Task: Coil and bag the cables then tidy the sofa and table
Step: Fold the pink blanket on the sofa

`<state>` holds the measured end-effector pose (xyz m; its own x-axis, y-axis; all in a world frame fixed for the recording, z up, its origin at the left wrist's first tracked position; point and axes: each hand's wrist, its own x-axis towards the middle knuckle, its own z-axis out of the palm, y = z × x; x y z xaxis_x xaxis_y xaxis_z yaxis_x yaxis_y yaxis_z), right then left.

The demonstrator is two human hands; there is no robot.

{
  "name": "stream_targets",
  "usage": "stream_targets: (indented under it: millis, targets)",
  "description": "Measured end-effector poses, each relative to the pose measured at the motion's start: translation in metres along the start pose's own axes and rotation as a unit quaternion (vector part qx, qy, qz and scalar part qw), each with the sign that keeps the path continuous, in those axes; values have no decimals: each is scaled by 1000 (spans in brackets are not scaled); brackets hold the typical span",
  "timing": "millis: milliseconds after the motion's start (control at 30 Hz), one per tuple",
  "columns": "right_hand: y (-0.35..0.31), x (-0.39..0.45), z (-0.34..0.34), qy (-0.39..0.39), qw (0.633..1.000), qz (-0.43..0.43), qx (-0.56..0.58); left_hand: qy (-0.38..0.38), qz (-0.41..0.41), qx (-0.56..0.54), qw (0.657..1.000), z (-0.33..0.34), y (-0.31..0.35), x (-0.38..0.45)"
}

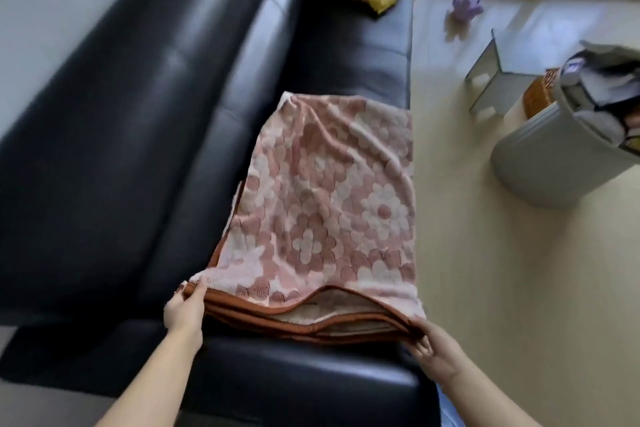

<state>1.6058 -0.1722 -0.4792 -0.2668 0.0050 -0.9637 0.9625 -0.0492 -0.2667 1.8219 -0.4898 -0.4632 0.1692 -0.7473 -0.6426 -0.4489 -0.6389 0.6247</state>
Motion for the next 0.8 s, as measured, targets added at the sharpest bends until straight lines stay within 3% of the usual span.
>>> stream_targets:
  millis: [133,267,400,567,600,633,700,733,800]
  targets:
    - [15,31,0,45,984,-97,-143,44,81,140,986,3,-6,9]
    - [12,39,4,113,962,-126,-215,88,69,210,971,5,-1,23]
    - [10,39,-1,170,958,-116,-198,90,38,208,973,3,4,22]
    - [10,40,-3,116,943,-103,-294,127,-10,170,977,22,11,12]
    - [12,44,-2,121,935,-112,-314,154,27,183,971,33,10,3]
    - [16,46,2,132,923,-129,-337,179,116,205,955,43,10,-9]
    - [23,57,5,165,885,-161,-405,124,356,255,890,75,1,-34]
    - [24,60,6,173,864,-168,-442,37,430,294,853,93,-5,-45]
    - [22,63,5,173,844,-171,-477,-164,422,410,792,122,-20,-52]
